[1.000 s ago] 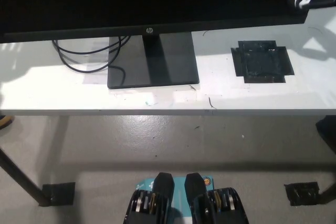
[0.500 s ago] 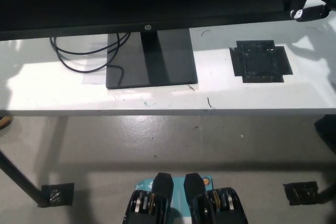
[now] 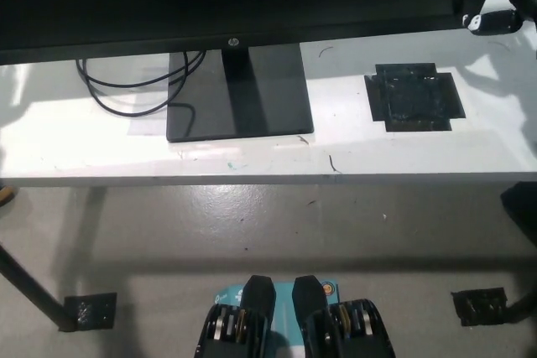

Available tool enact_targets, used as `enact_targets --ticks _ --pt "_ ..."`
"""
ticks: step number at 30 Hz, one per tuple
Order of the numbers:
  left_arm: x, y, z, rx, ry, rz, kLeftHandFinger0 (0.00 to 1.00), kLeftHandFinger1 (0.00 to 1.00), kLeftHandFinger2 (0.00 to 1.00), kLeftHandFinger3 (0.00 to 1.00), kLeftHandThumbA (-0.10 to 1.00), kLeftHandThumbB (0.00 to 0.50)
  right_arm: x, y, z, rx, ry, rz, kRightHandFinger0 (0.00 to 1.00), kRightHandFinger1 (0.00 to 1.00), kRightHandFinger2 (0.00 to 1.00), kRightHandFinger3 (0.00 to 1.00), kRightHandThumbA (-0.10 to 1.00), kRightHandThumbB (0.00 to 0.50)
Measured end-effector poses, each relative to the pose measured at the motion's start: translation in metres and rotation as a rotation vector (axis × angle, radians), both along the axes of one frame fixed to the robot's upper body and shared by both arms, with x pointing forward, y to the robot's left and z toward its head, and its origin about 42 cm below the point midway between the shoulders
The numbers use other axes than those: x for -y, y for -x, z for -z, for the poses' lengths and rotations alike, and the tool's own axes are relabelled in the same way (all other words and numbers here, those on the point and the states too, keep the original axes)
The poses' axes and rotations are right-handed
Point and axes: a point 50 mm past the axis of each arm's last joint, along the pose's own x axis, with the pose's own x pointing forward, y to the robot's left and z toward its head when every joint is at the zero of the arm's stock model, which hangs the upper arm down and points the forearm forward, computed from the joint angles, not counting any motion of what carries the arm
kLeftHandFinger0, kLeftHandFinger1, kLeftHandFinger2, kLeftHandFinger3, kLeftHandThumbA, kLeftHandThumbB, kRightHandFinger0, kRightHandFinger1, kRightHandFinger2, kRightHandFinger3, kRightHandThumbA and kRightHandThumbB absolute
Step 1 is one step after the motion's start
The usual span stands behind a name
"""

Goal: The monitor is placed at the center of the table and the robot uses both its hand to grab the left and right sides of the monitor to tilt the angle of the monitor downwards

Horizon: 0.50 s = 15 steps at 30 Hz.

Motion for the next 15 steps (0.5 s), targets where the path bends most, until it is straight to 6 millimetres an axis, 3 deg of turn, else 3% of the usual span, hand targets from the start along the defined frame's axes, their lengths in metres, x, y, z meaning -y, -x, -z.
enact_targets --ticks 3,4,6,10,11,13,15 --pt "-0.009 0.011 0.019 0.023 0.112 0.002 1.00 1.00 1.00 1.00 1.00 0.470 0.009 0.011 0.009 0.038 -0.091 -0.039 1.00 1.00 1.00 1.00 0.63 0.491" --pt "-0.011 0.015 0.027 0.034 0.155 0.003 1.00 1.00 1.00 1.00 1.00 0.390 0.011 0.015 0.012 0.050 -0.124 -0.052 1.00 1.00 1.00 1.00 0.81 0.500" --pt "-0.010 0.024 0.044 0.054 0.240 0.031 1.00 1.00 1.00 1.00 1.00 0.345 0.014 0.025 0.019 0.070 -0.184 -0.073 1.00 1.00 1.00 1.00 0.87 0.500" --pt "-0.009 0.047 0.082 0.057 0.382 0.065 1.00 1.00 1.00 1.00 0.97 0.333 0.022 0.047 0.045 0.067 -0.266 -0.099 1.00 1.00 1.00 1.00 0.88 0.500" --pt "-0.009 0.056 0.093 0.060 0.432 0.070 1.00 1.00 1.00 1.00 0.90 0.254 0.025 0.056 0.054 0.060 -0.291 -0.105 1.00 1.00 1.00 1.00 0.77 0.500" --pt "-0.008 0.070 0.108 0.064 0.497 0.081 1.00 1.00 1.00 1.00 1.00 0.269 0.030 0.068 0.068 0.049 -0.331 -0.109 1.00 1.00 1.00 1.00 0.80 0.500" --pt "-0.009 0.086 0.123 0.063 0.556 0.084 1.00 1.00 1.00 1.00 1.00 0.300 0.033 0.080 0.080 0.040 -0.371 -0.116 1.00 1.00 1.00 1.00 0.82 0.500"
